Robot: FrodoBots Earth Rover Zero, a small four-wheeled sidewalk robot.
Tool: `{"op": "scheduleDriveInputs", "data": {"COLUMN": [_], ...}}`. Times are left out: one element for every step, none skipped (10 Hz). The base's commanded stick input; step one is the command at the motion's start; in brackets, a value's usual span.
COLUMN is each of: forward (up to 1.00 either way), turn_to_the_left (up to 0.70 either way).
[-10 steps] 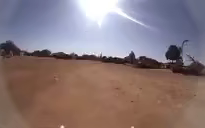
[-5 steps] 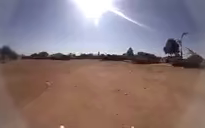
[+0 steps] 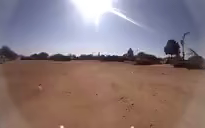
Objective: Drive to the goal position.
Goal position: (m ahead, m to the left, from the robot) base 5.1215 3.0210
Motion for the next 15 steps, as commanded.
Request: {"op": "scheduleDriveInputs", "data": {"forward": [0.70, 0.70, 0.70, 0.70, 0.70, 0.70, 0.70, 0.70, 0.70, 0.70, 0.70, 0.70, 0.70, 0.70, 0.70], "turn_to_the_left": [0.00, 0.00, 0.00, -0.05, -0.09, -0.33, -0.28, 0.00, 0.00, 0.00, 0.00, 0.00, 0.00, 0.00, 0.00]}}
